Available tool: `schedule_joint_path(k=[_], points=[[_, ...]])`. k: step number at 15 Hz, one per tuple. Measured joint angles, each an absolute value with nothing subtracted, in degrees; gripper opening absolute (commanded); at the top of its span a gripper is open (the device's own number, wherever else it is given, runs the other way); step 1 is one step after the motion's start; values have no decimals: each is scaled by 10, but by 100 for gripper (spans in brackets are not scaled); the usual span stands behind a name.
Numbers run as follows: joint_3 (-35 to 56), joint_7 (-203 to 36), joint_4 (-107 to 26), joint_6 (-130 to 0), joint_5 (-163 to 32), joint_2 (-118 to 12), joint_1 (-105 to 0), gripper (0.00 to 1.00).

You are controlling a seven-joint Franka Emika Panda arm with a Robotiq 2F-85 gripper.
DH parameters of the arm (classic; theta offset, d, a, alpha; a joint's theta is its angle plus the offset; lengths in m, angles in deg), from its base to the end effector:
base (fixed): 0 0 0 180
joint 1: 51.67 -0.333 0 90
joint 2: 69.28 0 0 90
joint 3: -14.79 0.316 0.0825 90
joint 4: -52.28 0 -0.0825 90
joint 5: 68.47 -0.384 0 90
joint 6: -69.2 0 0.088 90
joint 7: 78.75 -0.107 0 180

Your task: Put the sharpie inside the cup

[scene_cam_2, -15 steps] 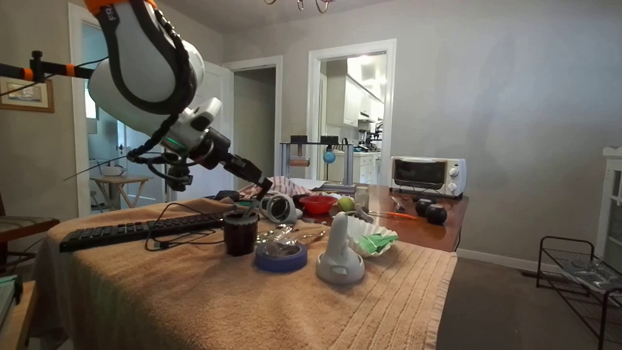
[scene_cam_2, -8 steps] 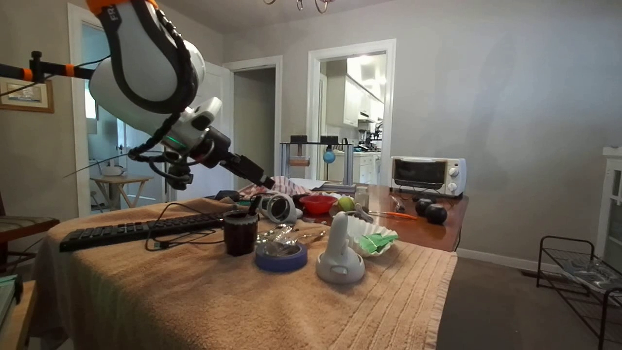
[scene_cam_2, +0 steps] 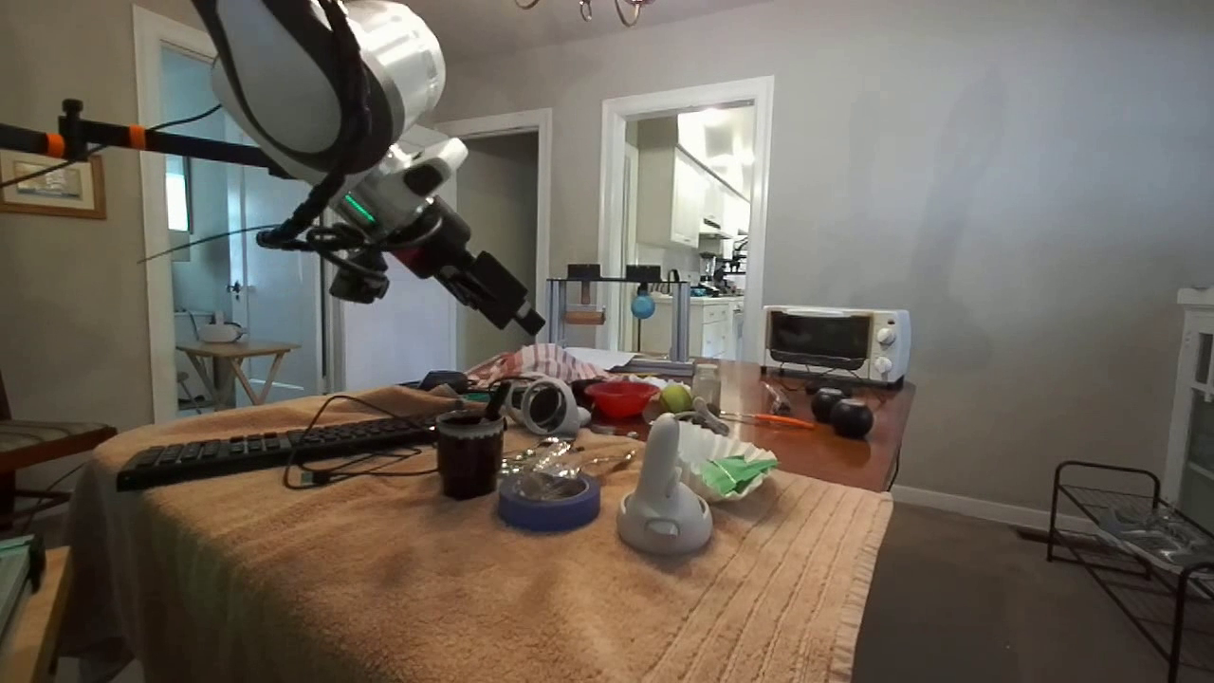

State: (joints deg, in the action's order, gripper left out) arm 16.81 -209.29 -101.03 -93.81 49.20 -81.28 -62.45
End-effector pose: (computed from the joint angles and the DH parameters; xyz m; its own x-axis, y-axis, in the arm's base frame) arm 0.3606 0.1294 0.2954 0.6588 -0.0478 0.7508 -0.1080 -0.9937 0.0314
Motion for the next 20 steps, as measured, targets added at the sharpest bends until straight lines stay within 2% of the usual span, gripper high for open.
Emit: schedule_joint_path(k=[5, 10, 15, 20], points=[[116, -1872, -1019, -1067, 389, -818, -573, 100], [94, -1669, -1058, -1108, 247, -798, -541, 100], [89, -1565, -1057, -1126, 155, -759, -540, 100], [82, -1546, -1057, -1180, 152, -738, -541, 100]])
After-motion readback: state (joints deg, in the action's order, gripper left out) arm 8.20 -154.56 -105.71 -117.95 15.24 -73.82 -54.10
